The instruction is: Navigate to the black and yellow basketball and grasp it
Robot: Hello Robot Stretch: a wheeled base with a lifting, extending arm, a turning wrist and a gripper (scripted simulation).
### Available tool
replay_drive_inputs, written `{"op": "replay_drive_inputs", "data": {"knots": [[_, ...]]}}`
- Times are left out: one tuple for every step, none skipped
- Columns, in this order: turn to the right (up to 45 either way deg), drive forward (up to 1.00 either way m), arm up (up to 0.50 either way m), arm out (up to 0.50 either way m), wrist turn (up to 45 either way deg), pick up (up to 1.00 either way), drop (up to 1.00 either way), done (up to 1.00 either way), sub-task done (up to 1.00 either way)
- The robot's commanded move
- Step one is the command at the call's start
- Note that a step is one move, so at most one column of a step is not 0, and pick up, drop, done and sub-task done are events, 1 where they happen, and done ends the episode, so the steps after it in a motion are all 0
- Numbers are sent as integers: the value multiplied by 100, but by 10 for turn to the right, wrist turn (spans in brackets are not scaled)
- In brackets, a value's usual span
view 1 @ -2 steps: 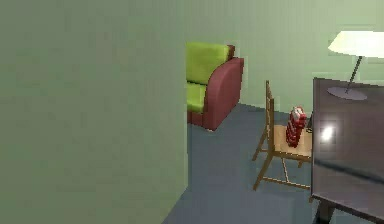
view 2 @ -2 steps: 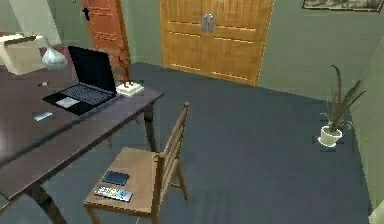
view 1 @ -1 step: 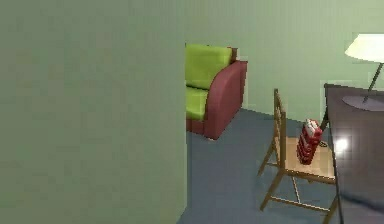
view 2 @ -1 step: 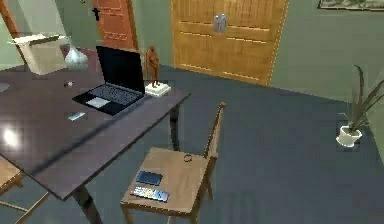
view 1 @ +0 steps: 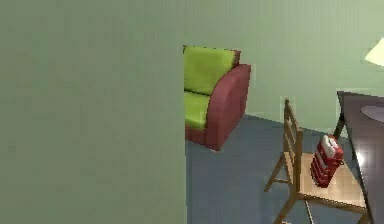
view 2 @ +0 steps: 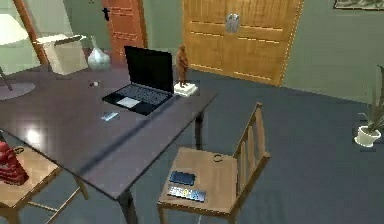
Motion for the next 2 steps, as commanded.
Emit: {"op": "replay_drive_inputs", "data": {"knots": [[120,0,0,0,0,0,0,0,0],[0,100,0,0,0,0,0,0,0]]}}
